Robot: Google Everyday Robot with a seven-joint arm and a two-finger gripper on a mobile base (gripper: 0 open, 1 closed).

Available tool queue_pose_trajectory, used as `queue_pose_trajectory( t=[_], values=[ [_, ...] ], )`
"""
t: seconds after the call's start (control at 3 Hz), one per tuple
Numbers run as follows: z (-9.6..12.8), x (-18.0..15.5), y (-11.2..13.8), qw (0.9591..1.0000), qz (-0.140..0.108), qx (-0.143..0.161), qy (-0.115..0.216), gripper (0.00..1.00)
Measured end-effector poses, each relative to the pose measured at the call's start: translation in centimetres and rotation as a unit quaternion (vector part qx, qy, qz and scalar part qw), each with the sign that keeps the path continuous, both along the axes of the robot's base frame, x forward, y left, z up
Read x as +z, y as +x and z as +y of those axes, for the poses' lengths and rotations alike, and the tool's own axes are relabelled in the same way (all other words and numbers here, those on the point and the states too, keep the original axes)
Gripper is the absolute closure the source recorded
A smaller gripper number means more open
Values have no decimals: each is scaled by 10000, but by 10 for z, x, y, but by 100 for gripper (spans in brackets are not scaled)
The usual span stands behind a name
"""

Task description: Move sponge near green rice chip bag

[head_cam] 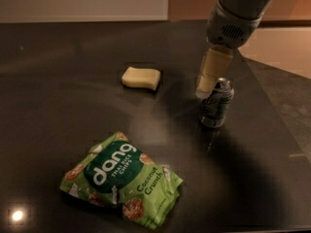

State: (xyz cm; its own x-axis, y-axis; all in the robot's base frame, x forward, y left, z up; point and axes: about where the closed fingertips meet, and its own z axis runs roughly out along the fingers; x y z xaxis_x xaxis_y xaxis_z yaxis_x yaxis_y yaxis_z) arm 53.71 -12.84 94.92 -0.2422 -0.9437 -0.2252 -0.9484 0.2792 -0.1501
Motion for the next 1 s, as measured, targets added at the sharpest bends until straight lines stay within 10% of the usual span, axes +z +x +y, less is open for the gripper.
queue_pose_trajectory(
  t=[1.0],
  values=[
    [75,-68,68,9986,430,-297,5,0]
  ],
)
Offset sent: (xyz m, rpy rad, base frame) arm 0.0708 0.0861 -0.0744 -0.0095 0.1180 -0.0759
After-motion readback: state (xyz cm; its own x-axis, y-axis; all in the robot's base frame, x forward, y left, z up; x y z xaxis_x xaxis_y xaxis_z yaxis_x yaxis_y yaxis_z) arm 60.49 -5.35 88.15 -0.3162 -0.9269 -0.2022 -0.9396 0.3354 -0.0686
